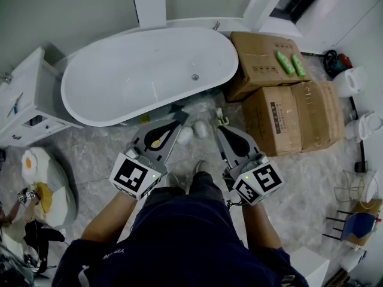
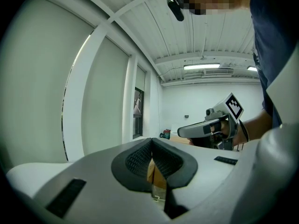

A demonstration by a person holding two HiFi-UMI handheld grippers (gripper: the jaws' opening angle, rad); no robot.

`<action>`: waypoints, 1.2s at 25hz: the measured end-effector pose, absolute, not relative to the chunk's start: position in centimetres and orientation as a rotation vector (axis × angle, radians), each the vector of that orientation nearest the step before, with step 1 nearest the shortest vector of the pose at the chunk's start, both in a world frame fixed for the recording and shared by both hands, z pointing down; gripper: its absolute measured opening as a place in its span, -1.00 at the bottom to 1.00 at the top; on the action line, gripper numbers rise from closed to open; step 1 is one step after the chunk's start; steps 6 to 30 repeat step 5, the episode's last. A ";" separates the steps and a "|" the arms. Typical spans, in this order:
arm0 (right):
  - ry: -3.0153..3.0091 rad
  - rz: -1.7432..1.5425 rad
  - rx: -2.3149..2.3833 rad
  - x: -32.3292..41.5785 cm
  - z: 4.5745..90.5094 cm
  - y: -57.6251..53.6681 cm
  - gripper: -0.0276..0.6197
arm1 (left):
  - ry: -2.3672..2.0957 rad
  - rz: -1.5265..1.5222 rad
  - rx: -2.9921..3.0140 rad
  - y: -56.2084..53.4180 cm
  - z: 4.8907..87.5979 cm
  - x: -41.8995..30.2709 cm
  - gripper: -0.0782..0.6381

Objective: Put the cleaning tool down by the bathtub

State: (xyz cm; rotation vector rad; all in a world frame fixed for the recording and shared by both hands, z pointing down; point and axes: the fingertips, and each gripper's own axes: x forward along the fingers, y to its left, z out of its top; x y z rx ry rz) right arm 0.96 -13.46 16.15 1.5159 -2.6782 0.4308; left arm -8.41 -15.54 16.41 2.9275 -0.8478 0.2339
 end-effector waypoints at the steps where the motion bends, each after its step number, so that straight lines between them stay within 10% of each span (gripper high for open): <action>1: -2.679 0.429 1.513 0.8 16.1 -13.5 -0.91 | -0.851 0.229 2.927 -15.6 16.3 -8.5 -0.70; 30: -2.680 0.422 1.503 0.2 16.1 -13.6 -0.91 | -0.857 0.221 2.921 -15.7 16.1 -9.0 -0.70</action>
